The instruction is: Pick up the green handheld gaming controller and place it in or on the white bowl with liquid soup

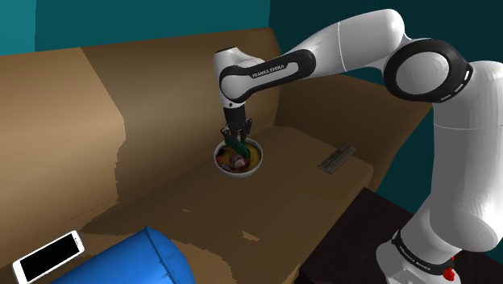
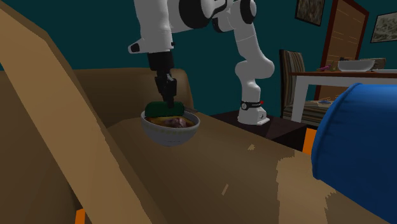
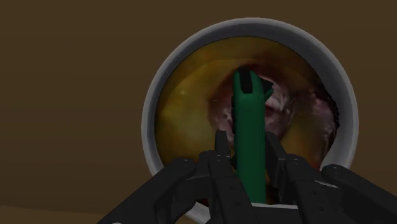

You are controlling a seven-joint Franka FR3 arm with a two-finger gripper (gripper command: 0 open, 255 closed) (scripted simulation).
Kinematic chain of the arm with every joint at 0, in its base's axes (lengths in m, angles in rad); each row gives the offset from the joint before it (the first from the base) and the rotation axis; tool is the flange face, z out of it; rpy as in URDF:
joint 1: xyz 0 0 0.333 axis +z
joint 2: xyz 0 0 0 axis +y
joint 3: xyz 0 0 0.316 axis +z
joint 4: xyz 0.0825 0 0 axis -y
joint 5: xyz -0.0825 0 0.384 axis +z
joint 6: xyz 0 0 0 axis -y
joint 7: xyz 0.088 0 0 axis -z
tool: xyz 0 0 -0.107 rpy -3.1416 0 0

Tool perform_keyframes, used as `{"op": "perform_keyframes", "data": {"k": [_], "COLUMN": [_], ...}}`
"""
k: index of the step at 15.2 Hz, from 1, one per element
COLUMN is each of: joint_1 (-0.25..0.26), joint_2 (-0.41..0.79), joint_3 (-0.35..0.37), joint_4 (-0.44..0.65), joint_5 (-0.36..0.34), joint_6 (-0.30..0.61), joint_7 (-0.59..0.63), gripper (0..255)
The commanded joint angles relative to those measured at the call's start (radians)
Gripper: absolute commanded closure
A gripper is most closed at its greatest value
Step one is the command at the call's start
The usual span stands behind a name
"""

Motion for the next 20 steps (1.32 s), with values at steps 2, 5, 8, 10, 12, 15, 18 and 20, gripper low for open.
{"op": "perform_keyframes", "data": {"k": [2, 5, 8, 10, 12, 15, 18, 20], "joint_1": [0.000, 0.000, 0.000, 0.004, 0.009, 0.009, 0.009, 0.009], "joint_2": [0.005, 0.003, 0.005, 0.001, 0.003, 0.003, 0.003, 0.003], "joint_3": [0.000, 0.001, 0.000, 0.002, 0.004, 0.004, 0.004, 0.004], "joint_4": [-0.005, -0.006, -0.005, 0.058, 0.121, 0.121, 0.121, 0.121], "joint_5": [0.001, 0.001, 0.001, 0.004, 0.005, 0.005, 0.005, 0.005], "joint_6": [0.000, 0.000, 0.000, -0.065, -0.126, -0.126, -0.126, -0.126], "joint_7": [0.000, 0.000, 0.000, -0.004, -0.006, -0.006, -0.006, -0.006], "gripper": [255, 0, 0, 0, 0, 0, 0, 0]}}
